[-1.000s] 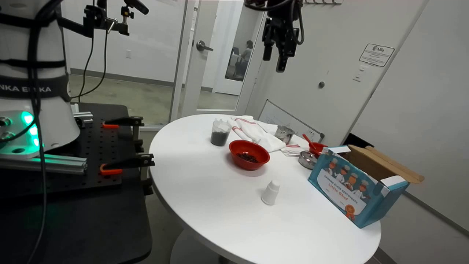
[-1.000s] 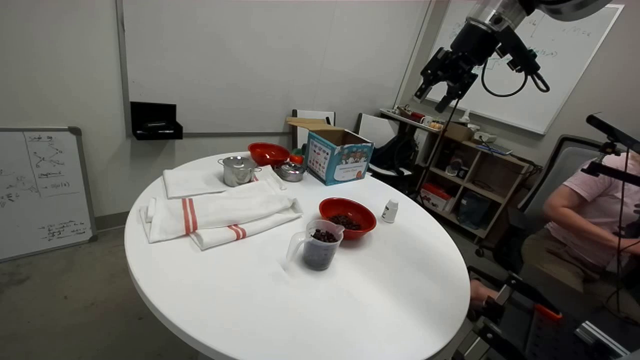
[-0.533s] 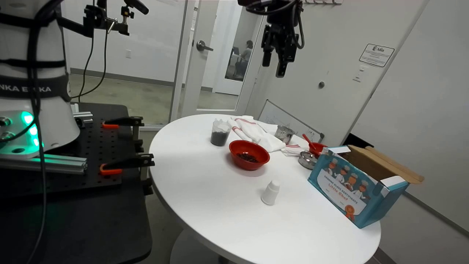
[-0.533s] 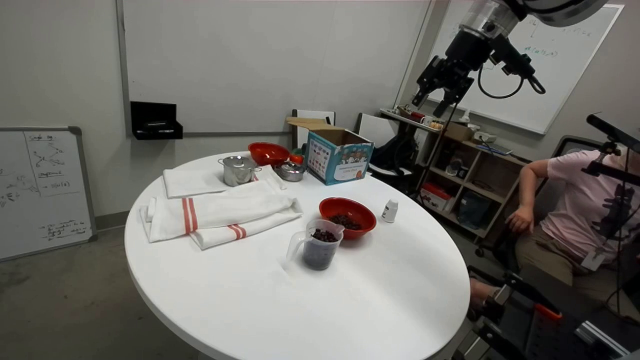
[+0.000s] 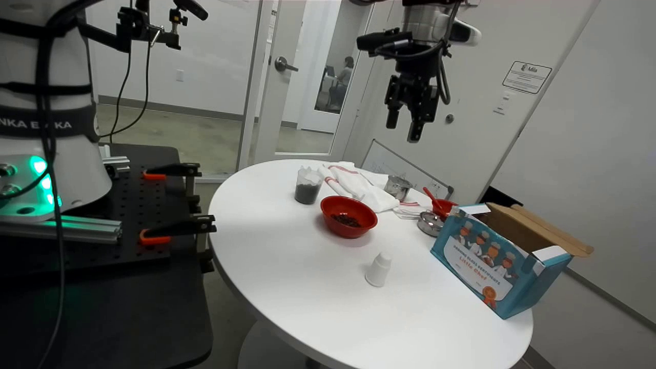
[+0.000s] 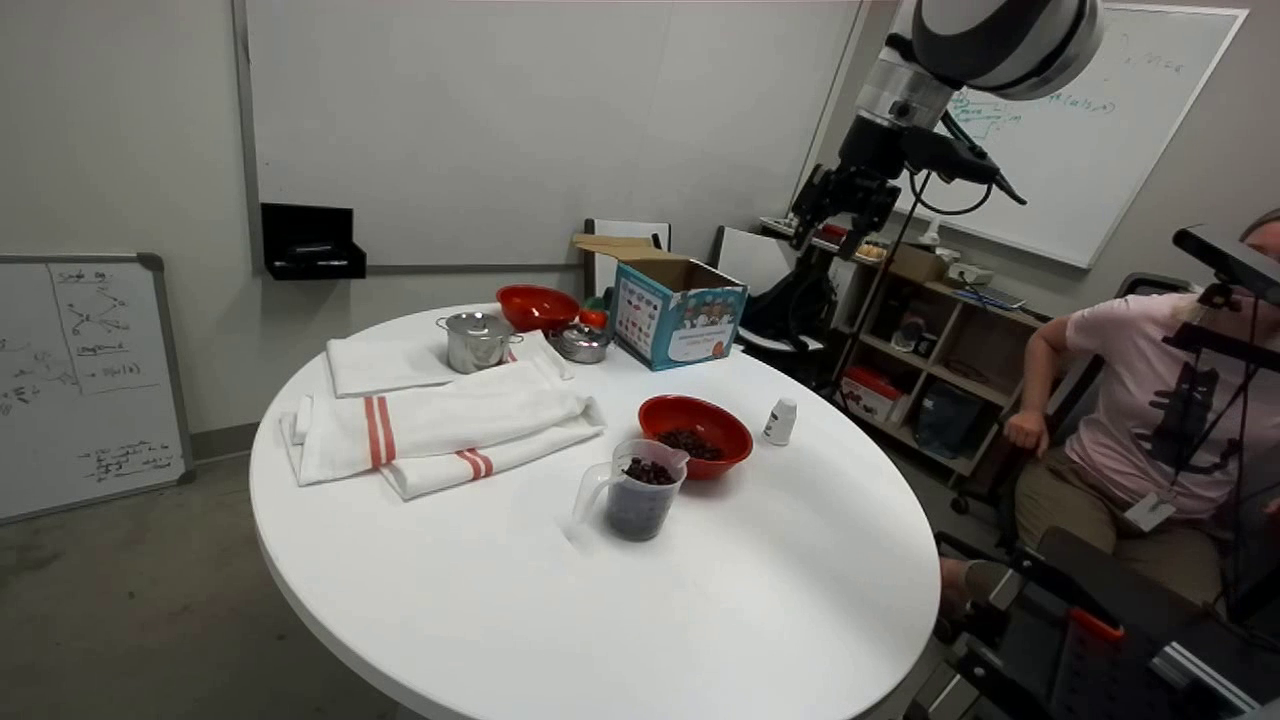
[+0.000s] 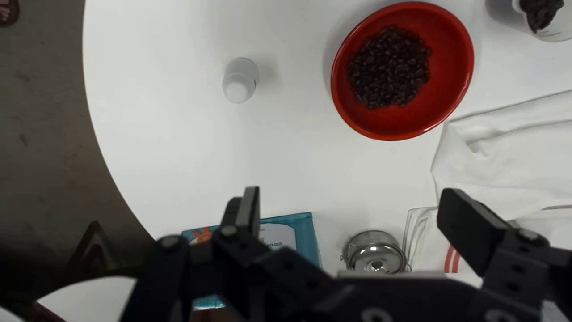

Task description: Use the white bottle to pull the box then put the bottle in the box

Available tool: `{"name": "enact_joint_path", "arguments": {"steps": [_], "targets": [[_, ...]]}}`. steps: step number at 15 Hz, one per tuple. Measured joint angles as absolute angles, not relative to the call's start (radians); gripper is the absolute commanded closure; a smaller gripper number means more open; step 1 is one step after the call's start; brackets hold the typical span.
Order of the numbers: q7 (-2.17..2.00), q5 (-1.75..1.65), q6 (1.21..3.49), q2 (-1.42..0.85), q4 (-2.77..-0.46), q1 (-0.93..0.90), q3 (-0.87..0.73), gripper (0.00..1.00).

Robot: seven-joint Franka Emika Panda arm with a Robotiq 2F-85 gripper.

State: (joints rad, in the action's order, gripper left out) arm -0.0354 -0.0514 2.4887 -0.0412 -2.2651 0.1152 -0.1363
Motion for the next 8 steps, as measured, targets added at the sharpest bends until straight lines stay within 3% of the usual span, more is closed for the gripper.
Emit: {"name": "enact_joint_path", "arguments": {"steps": [8], "targets": [[-0.066, -0.050, 2.480, -0.264, -2.131, 0.168, -0.191, 0.00]]}}
